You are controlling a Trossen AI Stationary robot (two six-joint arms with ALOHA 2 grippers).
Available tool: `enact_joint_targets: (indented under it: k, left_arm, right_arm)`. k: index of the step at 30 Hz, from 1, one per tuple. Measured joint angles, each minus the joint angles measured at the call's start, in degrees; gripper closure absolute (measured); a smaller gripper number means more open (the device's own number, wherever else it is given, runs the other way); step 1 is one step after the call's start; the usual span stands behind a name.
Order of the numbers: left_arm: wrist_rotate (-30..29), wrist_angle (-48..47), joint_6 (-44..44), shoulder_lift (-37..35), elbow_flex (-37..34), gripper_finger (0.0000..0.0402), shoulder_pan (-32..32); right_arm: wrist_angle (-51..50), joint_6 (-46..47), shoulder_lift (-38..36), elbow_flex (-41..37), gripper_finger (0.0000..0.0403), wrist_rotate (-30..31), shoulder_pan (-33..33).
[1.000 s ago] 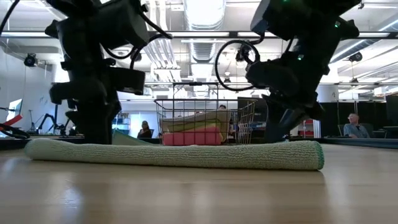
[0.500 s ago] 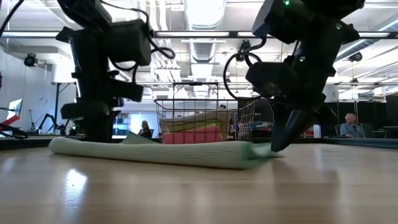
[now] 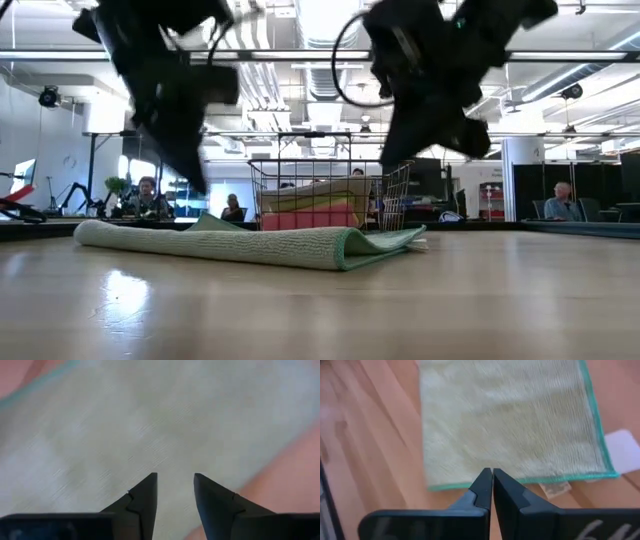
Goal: Fold microfiber towels
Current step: Fold the light green microfiber cloth
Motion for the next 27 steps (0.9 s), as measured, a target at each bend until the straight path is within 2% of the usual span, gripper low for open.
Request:
enact_joint_targets:
  k: [6, 11, 16, 20, 27]
  left_arm:
    - [-4.3, 21.6, -1.8, 1.3, 0.1, 0.0288, -5.7]
    - [-5.9, 30.8, -1.9, 4.7, 0.1, 0.0288, -7.8]
    - [-6.4, 33.9, -1.9, 8.9, 0.6, 0.0288, -9.2]
    - [-8.5, 34.7, -3.7, 12.5, 1.1, 0.0288, -9.4]
    - [-8.7, 34.5, -7.9, 19.1, 2.1, 0.0288, -9.6]
  right_arm:
    - [-8.6, -0.6, -1.0, 6.5, 0.0394, 7.0, 2.3]
    - [-22.5, 2.3, -1.8, 13.2, 0.0394, 15.2, 5.1]
    - [-33.1, 5.3, -2.1, 19.0, 0.0394, 20.9, 6.6]
    - [-33.7, 3.1, -2.1, 20.5, 0.0394, 21.1, 6.5]
    - [-35.1, -0.6, -2.0, 20.3, 0.0394, 21.0, 6.4]
